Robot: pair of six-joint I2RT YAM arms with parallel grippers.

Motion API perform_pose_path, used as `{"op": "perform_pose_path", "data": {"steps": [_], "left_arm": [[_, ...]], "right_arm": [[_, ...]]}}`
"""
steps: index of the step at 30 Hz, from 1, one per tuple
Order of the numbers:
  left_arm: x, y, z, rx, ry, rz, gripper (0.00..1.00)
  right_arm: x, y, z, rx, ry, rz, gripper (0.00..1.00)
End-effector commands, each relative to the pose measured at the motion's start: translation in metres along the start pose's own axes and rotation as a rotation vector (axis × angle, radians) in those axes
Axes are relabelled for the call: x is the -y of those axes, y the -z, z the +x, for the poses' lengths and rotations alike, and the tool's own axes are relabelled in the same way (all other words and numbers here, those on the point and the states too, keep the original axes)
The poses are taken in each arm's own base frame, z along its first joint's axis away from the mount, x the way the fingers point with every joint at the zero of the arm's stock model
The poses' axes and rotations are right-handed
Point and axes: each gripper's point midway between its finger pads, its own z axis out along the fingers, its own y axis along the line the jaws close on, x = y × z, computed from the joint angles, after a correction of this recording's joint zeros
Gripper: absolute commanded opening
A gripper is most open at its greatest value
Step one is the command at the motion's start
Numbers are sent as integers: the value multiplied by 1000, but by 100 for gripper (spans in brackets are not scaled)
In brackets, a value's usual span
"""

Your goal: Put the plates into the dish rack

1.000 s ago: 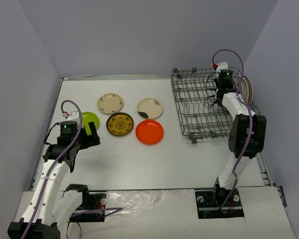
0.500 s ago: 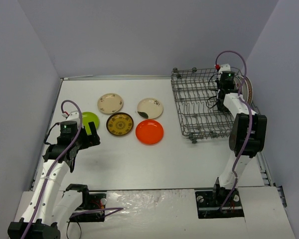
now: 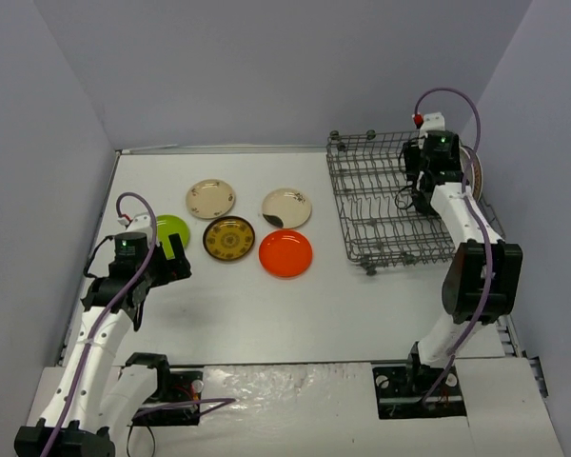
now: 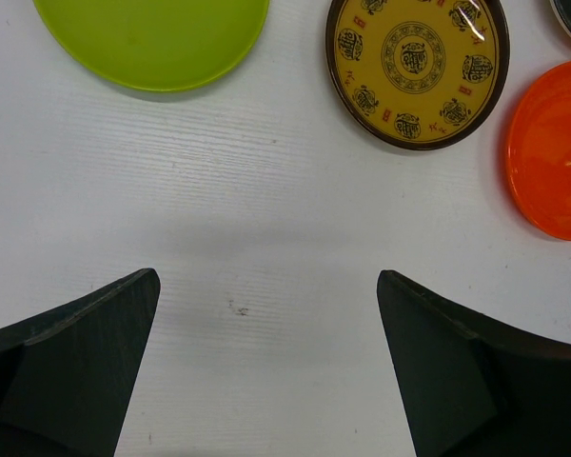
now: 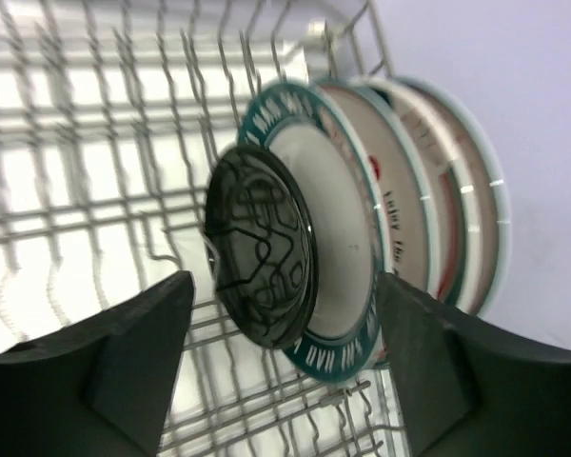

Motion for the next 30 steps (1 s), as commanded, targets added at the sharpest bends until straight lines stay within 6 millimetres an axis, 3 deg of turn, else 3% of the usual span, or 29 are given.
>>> {"op": "perform_pose_path", "data": {"steps": [1, 4, 7, 10, 14, 17, 20, 23, 30], "left_arm": [[9, 6, -27, 91, -12, 34, 97], [9, 7, -27, 93, -11, 33, 97], [9, 7, -27, 95, -9, 37, 97], [11, 7, -27, 94, -9, 46, 97], [11, 7, -28, 97, -8, 47, 97], [11, 9, -29, 105, -7, 47, 97], [11, 11, -30, 113, -7, 43, 97], [10, 13, -30, 119, -5, 42, 97], [7, 31, -38, 184, -7, 31, 97]], "right_arm": [[-5, 79, -80, 228, -104, -33, 80], [-32, 119, -92, 280, -180, -134, 83], [-84, 154, -91, 280, -361, -356, 84], [-149, 187, -72, 195, -506, -573, 84], [-231, 224, -23, 34, -577, -767, 85], [-266, 237, 14, -57, -642, -808, 84], [-291, 241, 49, -132, -680, -799, 84], [-300, 228, 79, -182, -720, -721, 83], [-311, 210, 116, -262, -816, -654, 78]]}}
